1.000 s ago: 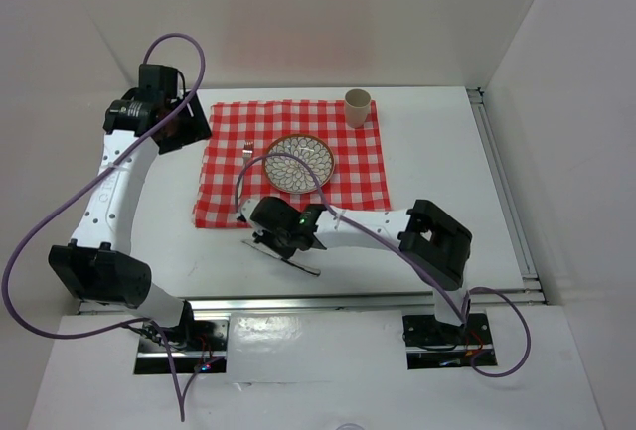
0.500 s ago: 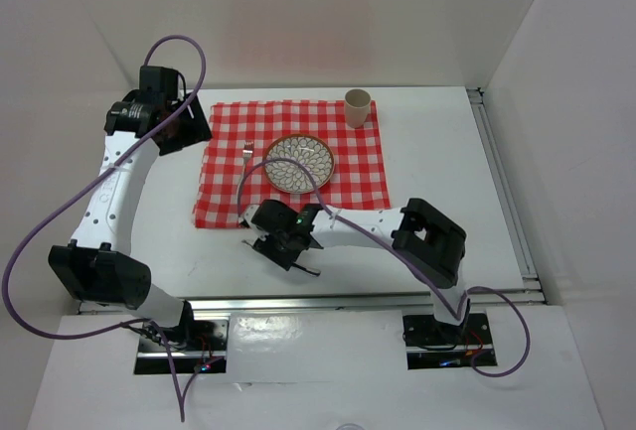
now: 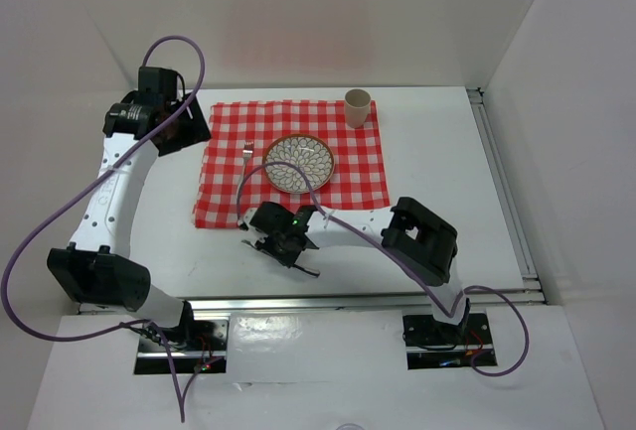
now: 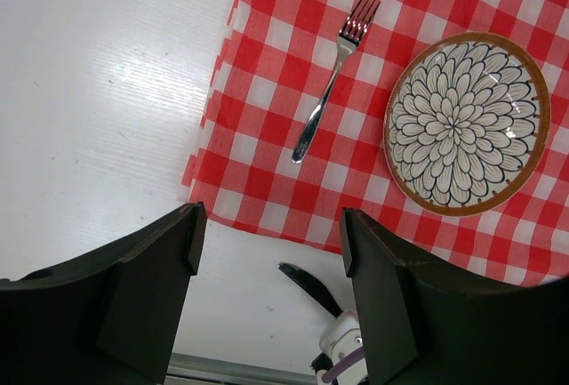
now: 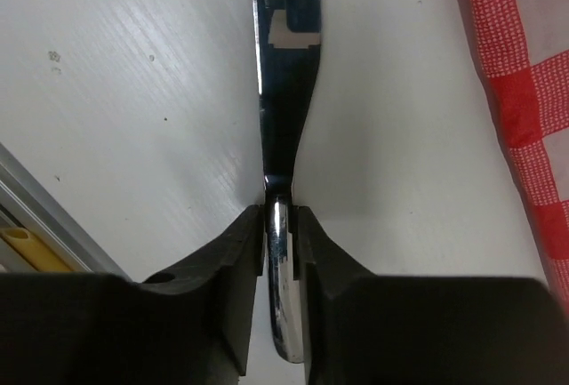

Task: Set the dinner table for one person

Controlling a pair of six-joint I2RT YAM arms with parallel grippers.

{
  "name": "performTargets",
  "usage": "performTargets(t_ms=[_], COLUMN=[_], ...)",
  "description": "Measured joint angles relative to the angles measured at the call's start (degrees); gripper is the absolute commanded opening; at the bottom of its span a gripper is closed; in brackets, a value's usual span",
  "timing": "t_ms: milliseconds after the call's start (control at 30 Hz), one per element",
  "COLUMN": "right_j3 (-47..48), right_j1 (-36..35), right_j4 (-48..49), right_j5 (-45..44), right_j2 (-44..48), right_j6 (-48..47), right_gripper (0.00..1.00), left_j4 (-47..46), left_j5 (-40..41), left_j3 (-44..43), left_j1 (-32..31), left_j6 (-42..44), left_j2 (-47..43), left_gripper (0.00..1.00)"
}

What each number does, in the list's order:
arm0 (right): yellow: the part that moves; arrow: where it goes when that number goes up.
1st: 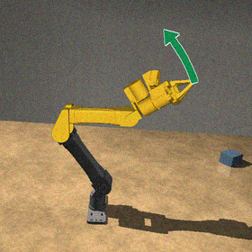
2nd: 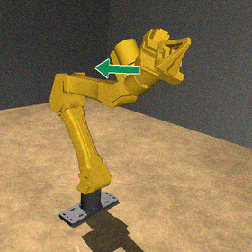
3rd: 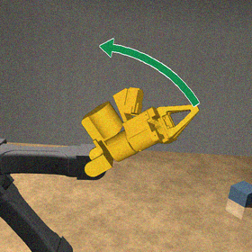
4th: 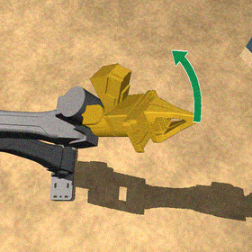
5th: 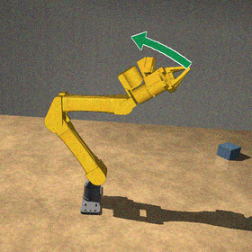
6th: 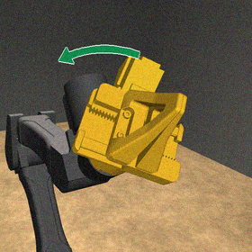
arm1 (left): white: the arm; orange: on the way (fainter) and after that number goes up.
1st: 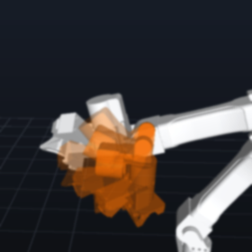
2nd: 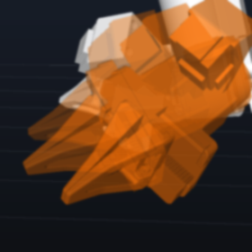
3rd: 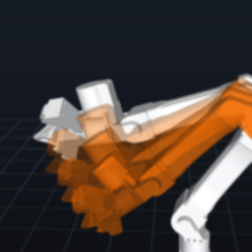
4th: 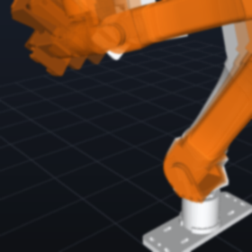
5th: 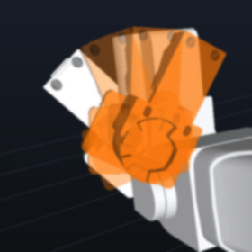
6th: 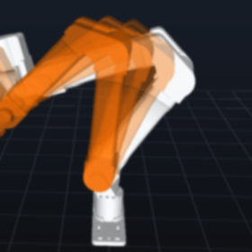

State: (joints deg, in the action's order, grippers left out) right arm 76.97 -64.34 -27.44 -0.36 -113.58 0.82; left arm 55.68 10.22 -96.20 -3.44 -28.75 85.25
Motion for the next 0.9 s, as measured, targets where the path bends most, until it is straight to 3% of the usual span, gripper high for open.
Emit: performTargets(t_ms=[100, 233, 733, 900], right_j3=[0.00, -0.02, -1.16, 0.24], right_j1=[0.13, 0.15, 0.55, 4.85], right_j4=[0.13, 0.11, -0.52, -1.77], right_j5=[0.17, 0.04, -7.48, -7.82], right_j2=[-0.02, 0.20, 8.17, 10.27], right_j6=[0.22, 0.20, -1.79, -0.13], right_gripper=[0.08, 0.00, 0.00, 0.00], left_j4=[0.00, 0.02, -0.26, -0.26], left_j5=[0.15, 0.17, 0.22, 0.46], left_j3=[0.07, 0.37, 0.74, 0.74], left_j1=[0.00, 0.00, 0.00, 0.00], left_j6=[0.00, 0.00, -0.13, -0.15], left_j2=[-0.02, -0.02, -0.76, -0.79], left_gripper=[0.79, 0.79, 0.79, 0.79])
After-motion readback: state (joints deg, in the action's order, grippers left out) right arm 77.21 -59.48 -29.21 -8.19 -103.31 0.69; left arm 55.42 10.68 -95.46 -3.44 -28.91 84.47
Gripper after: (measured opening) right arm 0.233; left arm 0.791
